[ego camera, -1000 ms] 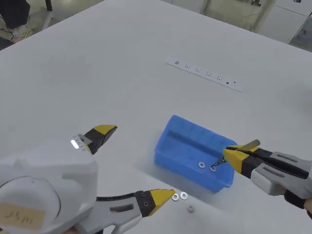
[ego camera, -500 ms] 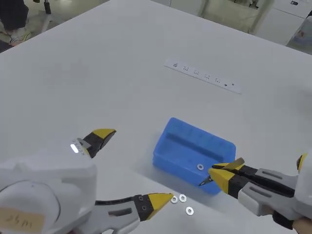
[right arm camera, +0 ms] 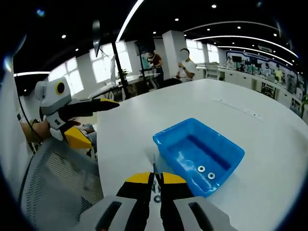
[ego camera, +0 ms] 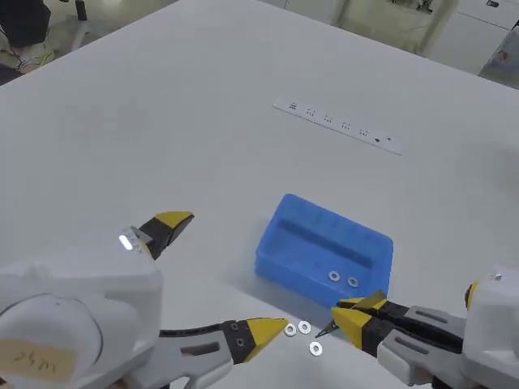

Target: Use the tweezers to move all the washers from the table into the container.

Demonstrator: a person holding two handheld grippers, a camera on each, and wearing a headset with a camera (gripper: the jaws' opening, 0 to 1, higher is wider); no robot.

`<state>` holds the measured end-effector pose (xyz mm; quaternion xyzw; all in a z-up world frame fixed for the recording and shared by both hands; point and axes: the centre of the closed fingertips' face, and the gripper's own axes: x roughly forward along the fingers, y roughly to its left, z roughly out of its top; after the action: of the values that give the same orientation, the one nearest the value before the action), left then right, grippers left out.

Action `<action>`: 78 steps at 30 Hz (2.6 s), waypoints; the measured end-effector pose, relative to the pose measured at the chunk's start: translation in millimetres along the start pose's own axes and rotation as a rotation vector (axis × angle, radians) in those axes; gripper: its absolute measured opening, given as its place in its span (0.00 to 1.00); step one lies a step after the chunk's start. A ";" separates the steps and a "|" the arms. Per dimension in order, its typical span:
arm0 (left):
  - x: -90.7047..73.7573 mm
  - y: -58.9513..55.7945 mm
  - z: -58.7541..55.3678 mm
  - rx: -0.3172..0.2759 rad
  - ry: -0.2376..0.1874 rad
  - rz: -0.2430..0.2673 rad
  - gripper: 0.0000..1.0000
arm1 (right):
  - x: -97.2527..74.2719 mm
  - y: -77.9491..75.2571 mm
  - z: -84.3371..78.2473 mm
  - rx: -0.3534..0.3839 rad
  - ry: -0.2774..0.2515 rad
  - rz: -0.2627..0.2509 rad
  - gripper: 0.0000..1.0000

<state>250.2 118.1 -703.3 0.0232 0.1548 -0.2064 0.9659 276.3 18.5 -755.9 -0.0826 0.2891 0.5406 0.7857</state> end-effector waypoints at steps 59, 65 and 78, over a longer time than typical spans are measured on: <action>0.2 -0.6 -3.5 0.016 0.022 -0.002 0.85 | 6.4 18.6 -21.9 -0.181 0.092 0.019 0.02; 0.5 -1.3 -3.1 0.017 0.021 -0.005 0.85 | 4.9 16.0 -22.1 -0.176 0.096 0.013 0.02; 0.7 -1.9 -3.2 0.015 0.021 -0.009 0.85 | -7.4 12.9 17.9 -0.195 0.027 0.012 0.02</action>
<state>249.1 116.4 -706.6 0.0318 0.1635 -0.2115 0.9631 269.4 25.6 -734.8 -0.1644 0.2460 0.5698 0.7667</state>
